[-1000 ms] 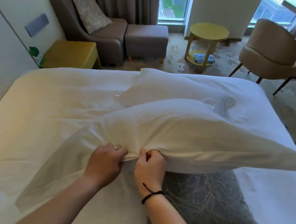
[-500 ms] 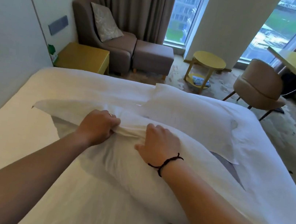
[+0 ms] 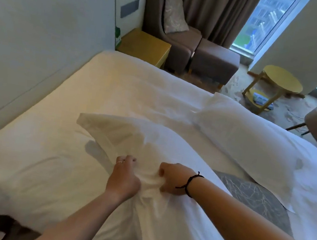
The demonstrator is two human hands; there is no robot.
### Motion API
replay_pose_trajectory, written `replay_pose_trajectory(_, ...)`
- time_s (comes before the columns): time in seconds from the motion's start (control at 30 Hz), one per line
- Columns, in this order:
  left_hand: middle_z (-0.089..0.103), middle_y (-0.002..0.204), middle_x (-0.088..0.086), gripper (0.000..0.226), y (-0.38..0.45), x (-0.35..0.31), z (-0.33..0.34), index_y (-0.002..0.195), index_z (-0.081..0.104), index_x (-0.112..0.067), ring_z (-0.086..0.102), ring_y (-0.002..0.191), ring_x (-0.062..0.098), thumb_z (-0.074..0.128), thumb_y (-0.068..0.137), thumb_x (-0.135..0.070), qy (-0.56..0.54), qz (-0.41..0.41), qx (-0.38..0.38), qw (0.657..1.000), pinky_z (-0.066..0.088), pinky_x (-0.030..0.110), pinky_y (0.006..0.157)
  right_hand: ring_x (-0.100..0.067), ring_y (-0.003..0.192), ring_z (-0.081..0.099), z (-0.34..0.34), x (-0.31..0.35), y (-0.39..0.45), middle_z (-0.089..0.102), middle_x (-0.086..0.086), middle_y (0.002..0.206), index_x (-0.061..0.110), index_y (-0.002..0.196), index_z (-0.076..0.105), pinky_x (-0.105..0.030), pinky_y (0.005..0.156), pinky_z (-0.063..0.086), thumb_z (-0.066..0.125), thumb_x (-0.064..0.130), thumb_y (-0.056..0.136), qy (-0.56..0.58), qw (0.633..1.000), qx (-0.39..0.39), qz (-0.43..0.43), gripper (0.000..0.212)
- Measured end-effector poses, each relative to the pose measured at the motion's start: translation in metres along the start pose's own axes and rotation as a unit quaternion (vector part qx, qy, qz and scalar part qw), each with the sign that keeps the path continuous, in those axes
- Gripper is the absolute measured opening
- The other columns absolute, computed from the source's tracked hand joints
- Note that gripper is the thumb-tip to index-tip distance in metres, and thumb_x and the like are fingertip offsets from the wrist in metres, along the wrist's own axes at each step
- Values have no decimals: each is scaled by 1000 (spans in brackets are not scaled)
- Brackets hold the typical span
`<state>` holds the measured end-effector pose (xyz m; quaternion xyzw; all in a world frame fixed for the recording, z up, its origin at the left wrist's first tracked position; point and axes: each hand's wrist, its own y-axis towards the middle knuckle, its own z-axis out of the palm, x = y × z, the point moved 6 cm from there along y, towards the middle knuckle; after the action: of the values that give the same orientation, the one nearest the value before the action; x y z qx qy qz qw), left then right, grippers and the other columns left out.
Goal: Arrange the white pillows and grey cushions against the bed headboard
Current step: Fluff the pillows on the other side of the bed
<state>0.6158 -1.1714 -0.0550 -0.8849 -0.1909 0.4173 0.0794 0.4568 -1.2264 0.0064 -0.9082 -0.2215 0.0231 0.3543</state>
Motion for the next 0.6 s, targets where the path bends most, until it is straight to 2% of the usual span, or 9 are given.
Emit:
replay_pose_trajectory(0.1, 42, 130, 9, 44, -22, 36, -3, 124, 49, -14, 48, 118, 23, 52, 80, -13, -64, -84, -27, 994, 35, 24, 90, -29, 95, 58, 10, 37, 21, 57, -7, 112, 22, 122, 46, -39, 76, 51, 57, 30, 89, -86, 991, -33, -100, 36)
replay_pose_trajectory(0.2, 51, 122, 2, 39, -46, 63, -9, 121, 51, -16, 49, 104, 14, 60, 86, -31, -79, -136, -70, 985, 39, 26, 85, -28, 103, 54, 18, 86, 41, 54, -5, 118, 27, 126, 48, -37, 78, 45, 53, 20, 91, -171, 948, -94, -252, 36)
replay_pose_trajectory(0.27, 58, 112, -9, 45, -67, 73, -5, 119, 53, -24, 55, 94, 6, 59, 85, -53, -91, -170, -75, 978, 44, 24, 77, -26, 123, 45, 29, 117, 51, 49, 1, 137, 36, 133, 46, -40, 95, 40, 52, 20, 92, -241, 899, -79, -356, 44)
replay_pose_trajectory(0.3, 60, 106, -15, 49, -78, 76, 1, 116, 55, -29, 58, 90, 1, 55, 81, -64, -100, -188, -70, 975, 46, 22, 73, -23, 135, 35, 36, 127, 58, 41, 5, 147, 40, 137, 43, -43, 105, 33, 51, 21, 93, -285, 875, -49, -388, 48)
replay_pose_trajectory(0.37, 61, 94, -22, 47, -96, 77, 17, 103, 57, -39, 59, 81, -3, 48, 74, -75, -95, -214, -57, 971, 46, 18, 66, -19, 148, 11, 49, 133, 74, 24, 12, 158, 43, 142, 36, -52, 118, 10, 49, 19, 94, -377, 839, 37, -391, 55)
replay_pose_trajectory(0.43, 59, 78, -20, 37, -108, 71, 34, 79, 54, -40, 55, 70, -3, 47, 71, -76, -71, -231, -43, 969, 45, 18, 62, -19, 149, 0, 57, 131, 87, 17, 14, 160, 42, 145, 31, -56, 117, -4, 46, 18, 95, -478, 789, 81, -377, 58)
replay_pose_trajectory(0.5, 61, 71, -10, 46, -116, 65, 52, 70, 54, -31, 56, 65, 2, 45, 73, -76, -62, -242, -22, 968, 43, 22, 57, -20, 149, -3, 67, 130, 93, 15, 15, 160, 40, 148, 26, -58, 116, -8, 48, 22, 94, -560, 729, 85, -385, 61)
replay_pose_trajectory(0.53, 61, 70, -7, 51, -120, 63, 60, 70, 55, -27, 58, 65, 6, 44, 75, -77, -70, -246, -14, 967, 41, 24, 55, -20, 149, -4, 73, 130, 94, 15, 15, 160, 40, 148, 24, -58, 116, -8, 52, 21, 91, -578, 711, 93, -389, 67)
replay_pose_trajectory(0.6, 60, 70, -6, 53, -127, 59, 76, 71, 54, -26, 58, 66, 9, 40, 82, -75, -90, -262, -7, 961, 39, 26, 55, -19, 149, -3, 82, 126, 96, 19, 17, 158, 40, 148, 26, -58, 116, -8, 56, 19, 84, -575, 707, 109, -398, 73)
